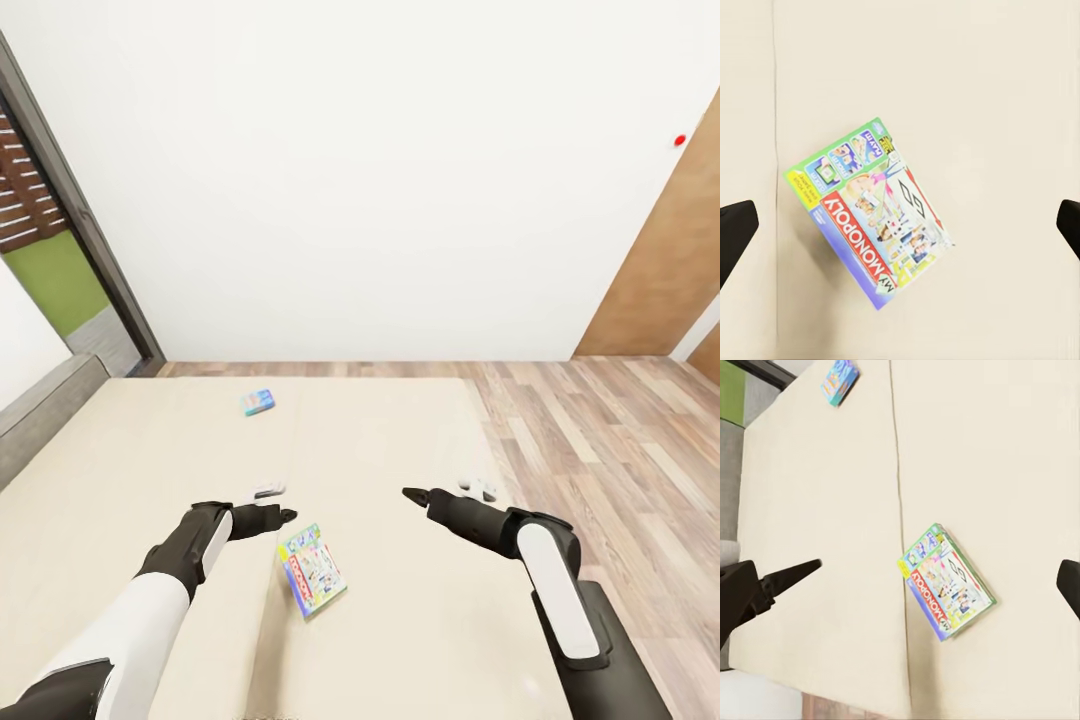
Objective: Put all the toys in the child's room - the three board games (two on the bed and one on the table), the two jigsaw puzzles on the table, and the tennis ball on the table - inside the toy box on the table in the child's room.
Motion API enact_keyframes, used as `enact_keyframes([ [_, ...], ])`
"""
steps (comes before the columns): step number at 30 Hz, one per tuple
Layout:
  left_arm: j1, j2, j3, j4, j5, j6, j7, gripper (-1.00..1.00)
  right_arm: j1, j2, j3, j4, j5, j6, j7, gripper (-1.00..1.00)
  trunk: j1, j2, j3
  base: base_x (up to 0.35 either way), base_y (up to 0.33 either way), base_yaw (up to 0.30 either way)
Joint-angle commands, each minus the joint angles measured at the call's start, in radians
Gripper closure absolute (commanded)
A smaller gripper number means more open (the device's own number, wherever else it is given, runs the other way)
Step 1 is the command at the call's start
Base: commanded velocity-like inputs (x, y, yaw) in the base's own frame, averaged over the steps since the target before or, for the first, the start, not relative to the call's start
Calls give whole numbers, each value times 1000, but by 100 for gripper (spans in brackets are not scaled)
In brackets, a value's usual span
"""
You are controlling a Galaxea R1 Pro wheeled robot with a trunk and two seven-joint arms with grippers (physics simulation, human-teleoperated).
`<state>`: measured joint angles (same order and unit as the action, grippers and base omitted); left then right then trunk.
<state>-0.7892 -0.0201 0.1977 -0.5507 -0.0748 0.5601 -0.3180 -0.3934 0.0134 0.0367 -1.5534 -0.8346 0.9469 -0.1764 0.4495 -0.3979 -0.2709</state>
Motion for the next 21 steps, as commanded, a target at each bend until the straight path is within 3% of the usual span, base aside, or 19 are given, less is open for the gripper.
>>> enact_keyframes([
  [1,-1,-1,8,-1,-8,6,-8,-100,-1,0,0,-2,-15,5,-10,-100,1,-2,-4,0,0,59],
  [14,-1,0,8,-2,-8,6,-9,-100,0,-4,8,-30,-25,7,0,-100,1,-2,-25,0,0,63],
  [17,-1,0,8,-2,-8,6,-10,-100,1,-6,5,-33,-26,5,32,-100,1,-2,-30,0,0,64],
  [21,-1,0,8,-2,-8,6,-10,-100,1,-14,-1,-34,-23,-3,122,-100,1,-2,-36,0,0,65],
])
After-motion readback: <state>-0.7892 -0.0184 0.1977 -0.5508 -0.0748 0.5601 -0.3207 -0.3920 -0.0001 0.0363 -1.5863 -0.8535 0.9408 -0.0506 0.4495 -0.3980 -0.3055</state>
